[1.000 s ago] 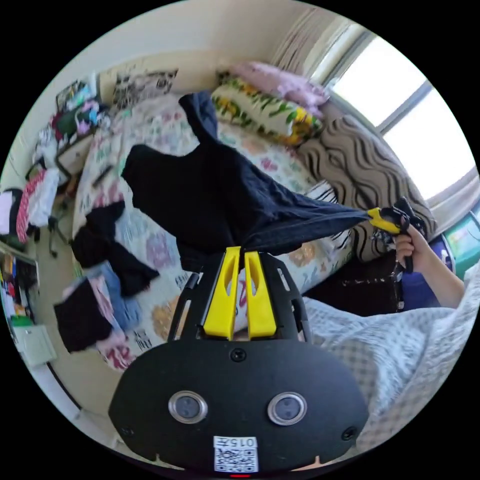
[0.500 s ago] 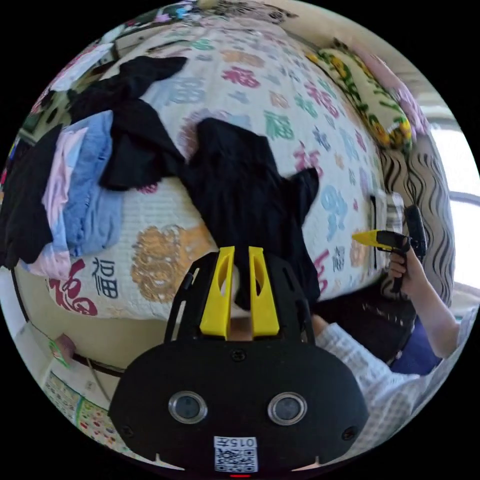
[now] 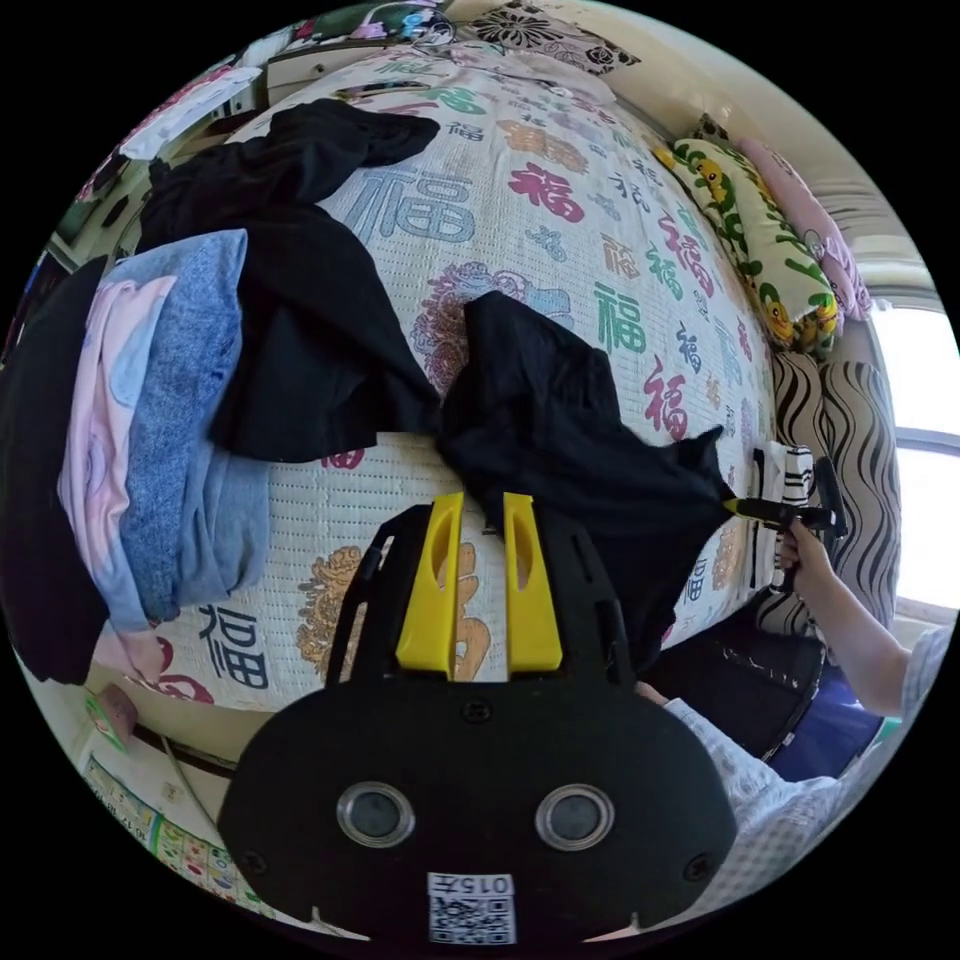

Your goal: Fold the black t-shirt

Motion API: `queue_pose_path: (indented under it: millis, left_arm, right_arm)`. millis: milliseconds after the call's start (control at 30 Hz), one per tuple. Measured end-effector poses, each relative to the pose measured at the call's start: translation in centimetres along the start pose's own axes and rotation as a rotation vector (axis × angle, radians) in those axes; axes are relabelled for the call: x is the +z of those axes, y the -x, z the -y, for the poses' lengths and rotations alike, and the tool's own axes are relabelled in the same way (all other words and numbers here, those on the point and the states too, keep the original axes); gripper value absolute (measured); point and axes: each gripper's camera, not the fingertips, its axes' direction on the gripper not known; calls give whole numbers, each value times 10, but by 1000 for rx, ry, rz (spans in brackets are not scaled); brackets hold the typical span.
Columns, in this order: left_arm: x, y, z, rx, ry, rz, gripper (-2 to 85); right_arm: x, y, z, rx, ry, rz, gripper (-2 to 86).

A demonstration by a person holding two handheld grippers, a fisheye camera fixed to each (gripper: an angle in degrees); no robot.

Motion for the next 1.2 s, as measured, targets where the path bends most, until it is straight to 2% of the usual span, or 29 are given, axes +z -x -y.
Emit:
queue_pose_path:
  millis: [100, 233, 267, 367, 433, 600, 667, 700, 767, 833, 900, 1100, 1200]
  left_arm:
    - [8, 7, 5, 30, 21, 27, 70]
    - [22, 3, 22, 115, 37, 35, 73]
    - [24, 0, 25, 140, 35, 34, 74]
    - [36, -24, 42, 313, 27, 83, 84]
    - [47, -46, 59, 470, 12, 184, 91]
    - [76, -71, 102, 702, -8, 325, 103]
    - [91, -75, 117, 784, 29, 324, 106]
    - [104, -75, 126, 824, 78, 326, 104]
    - [128, -72, 137, 860, 225, 332, 91]
    - [139, -61, 149, 830, 330, 281, 40]
    - [134, -51, 159, 792, 364, 205, 14]
    - [96, -44, 200, 775, 158, 133, 0]
    - [92, -48, 231, 732, 38, 183, 9]
  right_arm:
    - [-22, -34, -10, 112, -19, -175, 20]
    - [-40, -36, -5, 151, -117, -210, 65]
    - [-42, -29, -1, 116, -145, -217, 70]
    - [-36, 26, 35, -196, -191, -174, 96]
    - [-15, 68, 74, -423, -103, -151, 105]
    - [29, 118, 132, -670, 31, -237, 106]
    - [47, 125, 141, -707, 132, -277, 69]
    - [51, 128, 140, -738, 108, -372, 10]
    - [52, 130, 134, -810, 113, -410, 0]
    - [44, 118, 135, -777, 164, -335, -5]
    - [24, 104, 138, -715, 103, -293, -6]
    - [-61, 60, 181, -546, -120, -316, -1]
    - [-83, 53, 216, -498, -219, -374, 10]
